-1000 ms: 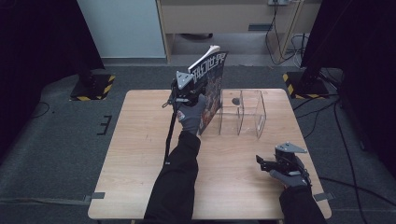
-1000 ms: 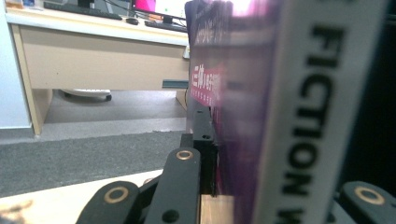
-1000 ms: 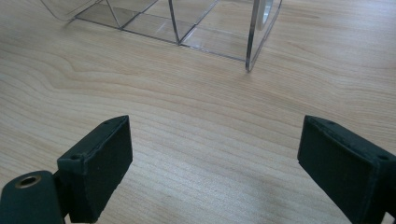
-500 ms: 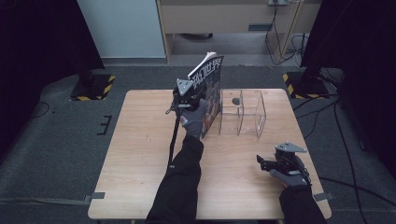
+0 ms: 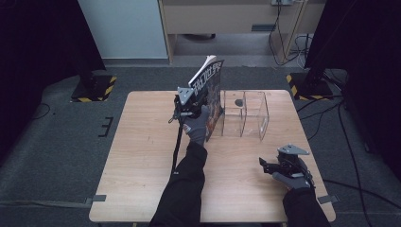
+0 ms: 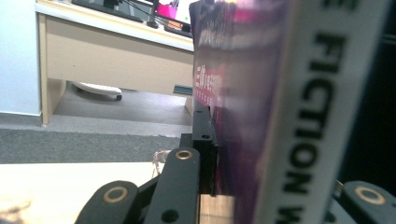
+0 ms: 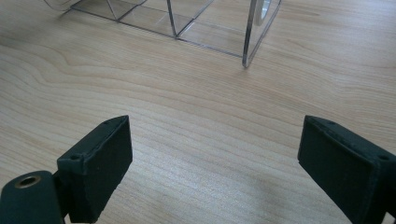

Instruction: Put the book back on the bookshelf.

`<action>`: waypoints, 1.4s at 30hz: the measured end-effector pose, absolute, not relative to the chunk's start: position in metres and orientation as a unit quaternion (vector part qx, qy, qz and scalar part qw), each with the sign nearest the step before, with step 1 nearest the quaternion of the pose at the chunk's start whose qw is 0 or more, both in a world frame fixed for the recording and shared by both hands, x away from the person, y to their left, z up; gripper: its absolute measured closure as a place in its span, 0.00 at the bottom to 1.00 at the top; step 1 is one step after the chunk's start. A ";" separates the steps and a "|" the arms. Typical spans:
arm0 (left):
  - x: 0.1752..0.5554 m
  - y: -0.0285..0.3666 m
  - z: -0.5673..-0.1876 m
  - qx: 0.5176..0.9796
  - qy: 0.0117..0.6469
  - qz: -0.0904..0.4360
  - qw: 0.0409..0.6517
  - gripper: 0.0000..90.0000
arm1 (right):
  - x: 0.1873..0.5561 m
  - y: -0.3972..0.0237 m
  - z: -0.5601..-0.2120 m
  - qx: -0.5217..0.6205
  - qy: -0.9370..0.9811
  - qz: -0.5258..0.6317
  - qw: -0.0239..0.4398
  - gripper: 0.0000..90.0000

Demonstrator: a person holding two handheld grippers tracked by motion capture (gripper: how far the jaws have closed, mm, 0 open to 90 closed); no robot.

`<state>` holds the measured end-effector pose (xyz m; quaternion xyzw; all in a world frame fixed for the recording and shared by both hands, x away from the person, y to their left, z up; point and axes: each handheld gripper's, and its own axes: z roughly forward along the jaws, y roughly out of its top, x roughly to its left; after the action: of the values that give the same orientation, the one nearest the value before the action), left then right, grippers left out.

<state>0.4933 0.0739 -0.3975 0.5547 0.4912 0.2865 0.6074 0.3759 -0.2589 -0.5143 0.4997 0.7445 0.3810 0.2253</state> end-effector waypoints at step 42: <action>0.475 0.101 -0.442 0.539 0.492 0.250 0.637 0.86 | 0.375 -0.251 -0.518 0.497 0.752 0.372 0.222 0.11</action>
<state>0.4749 0.1014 -0.4420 0.5388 0.4918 0.2499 0.6367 0.3754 -0.2507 -0.5176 0.4972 0.7519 0.3715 0.2222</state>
